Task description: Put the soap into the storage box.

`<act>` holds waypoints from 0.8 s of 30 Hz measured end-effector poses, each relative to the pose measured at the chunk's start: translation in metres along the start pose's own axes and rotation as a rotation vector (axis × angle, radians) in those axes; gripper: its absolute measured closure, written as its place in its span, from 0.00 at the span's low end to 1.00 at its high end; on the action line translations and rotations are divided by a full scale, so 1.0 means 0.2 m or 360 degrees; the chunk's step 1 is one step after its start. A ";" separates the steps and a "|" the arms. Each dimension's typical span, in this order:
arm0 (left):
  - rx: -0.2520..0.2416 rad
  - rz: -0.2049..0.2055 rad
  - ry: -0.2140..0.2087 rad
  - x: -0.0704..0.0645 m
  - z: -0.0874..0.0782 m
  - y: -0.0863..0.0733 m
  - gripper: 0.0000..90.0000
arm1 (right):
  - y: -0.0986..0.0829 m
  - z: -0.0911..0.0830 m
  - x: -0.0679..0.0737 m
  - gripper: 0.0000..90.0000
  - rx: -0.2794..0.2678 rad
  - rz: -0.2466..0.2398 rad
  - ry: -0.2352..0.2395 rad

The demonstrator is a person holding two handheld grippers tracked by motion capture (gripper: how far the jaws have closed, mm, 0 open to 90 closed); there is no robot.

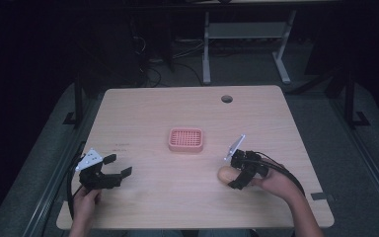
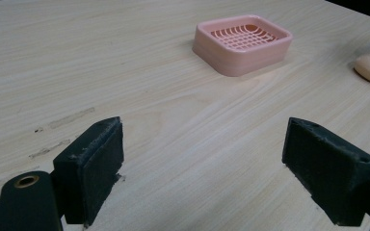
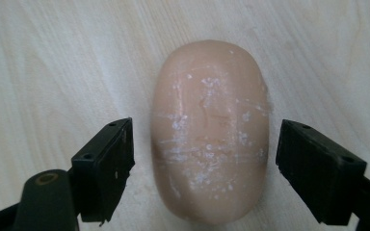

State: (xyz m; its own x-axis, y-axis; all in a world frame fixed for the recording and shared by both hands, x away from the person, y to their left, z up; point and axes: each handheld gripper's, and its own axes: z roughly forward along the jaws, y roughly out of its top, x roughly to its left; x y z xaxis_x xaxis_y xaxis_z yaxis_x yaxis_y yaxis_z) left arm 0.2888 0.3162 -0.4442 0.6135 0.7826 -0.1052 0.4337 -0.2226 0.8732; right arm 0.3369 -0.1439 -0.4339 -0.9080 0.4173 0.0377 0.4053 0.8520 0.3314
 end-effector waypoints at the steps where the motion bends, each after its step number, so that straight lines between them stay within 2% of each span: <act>1: 0.0000 0.0000 0.0000 0.00 0.00 0.00 0.16 | 0.00 0.01 0.00 0.23 0.0007 -0.0002 0.0000; 9: 0.0002 0.0003 0.0003 0.00 0.00 0.00 0.16 | 0.02 0.06 0.00 0.25 0.0085 -0.0015 -0.0006; 24: -0.0011 -0.0013 0.0003 0.00 -0.01 0.00 0.16 | 0.04 0.07 0.00 0.34 0.0105 -0.0029 -0.0022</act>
State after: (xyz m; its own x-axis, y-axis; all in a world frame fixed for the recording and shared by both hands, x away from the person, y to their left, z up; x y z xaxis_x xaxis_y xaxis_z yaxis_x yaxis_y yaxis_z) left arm 0.2885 0.3177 -0.4436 0.6089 0.7854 -0.1114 0.4342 -0.2124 0.8754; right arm 0.3418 -0.1319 -0.4450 -0.9140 0.4053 0.0193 0.3952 0.8784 0.2688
